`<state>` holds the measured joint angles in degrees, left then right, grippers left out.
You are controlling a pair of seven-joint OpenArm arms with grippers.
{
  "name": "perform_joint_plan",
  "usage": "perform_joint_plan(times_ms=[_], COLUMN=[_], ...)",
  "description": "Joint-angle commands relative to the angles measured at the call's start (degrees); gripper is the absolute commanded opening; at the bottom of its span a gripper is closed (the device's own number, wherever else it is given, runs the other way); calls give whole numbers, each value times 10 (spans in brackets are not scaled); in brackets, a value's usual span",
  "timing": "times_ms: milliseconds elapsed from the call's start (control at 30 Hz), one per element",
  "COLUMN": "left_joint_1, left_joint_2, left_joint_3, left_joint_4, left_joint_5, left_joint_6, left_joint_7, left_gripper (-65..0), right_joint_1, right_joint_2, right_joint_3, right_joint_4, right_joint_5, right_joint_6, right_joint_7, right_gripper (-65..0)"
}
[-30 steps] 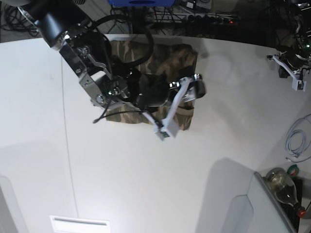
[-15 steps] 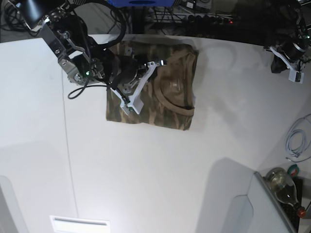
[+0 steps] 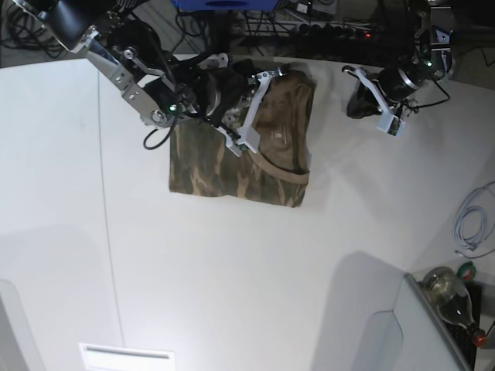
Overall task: Layout the t-shirt on the table in an organized manner, then fold the t-shirt properly
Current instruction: 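Tuck and smooth the collar edge with both grippers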
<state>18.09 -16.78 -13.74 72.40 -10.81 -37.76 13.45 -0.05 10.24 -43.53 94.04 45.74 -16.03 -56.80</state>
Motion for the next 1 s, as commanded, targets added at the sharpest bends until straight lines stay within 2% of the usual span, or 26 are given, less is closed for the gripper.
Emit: perform_joint_plan(times_ms=[0,267,433,533,600,733,800,900,967], left_joint_1=[-11,-17,-17,-16,-12,-2,0,16,31], left_joint_2=[-5,19,24,19,9,1,-5,-3,-1], left_joint_3=[5,82,124,120,90,20,-3,-31,-37], left_joint_4=[7,9,10,24,40,64,82,130,174], left_joint_5=[0,0,0,0,0,0,-2,-5,-7], left_joint_6=[4,5,42,43,43,43,41,40,40], left_joint_7=[-4,-3,-3,-3,-3,-1,21,49,54], left_gripper=[-650,-650,-650,-650,-650,-650,-650,-650,-650], right_joint_1=[9,45,78,83,83,73,69,71,71], right_joint_2=[2,-28,-57,-58,-55,-54,-52,-20,1], right_joint_3=[4,-11,-61,-65,-61,-12,29,90,132], right_joint_4=[-4,-78,-129,-124,-100,-38,-7,18,12], right_joint_5=[1,1,1,4,5,3,2,1,1], right_joint_6=[3,7,5,3,3,3,3,3,6], right_joint_7=[-1,16,27,27,26,-14,-23,-14,13], right_gripper=[-648,-648,-648,-648,-648,-650,-650,-650,-650])
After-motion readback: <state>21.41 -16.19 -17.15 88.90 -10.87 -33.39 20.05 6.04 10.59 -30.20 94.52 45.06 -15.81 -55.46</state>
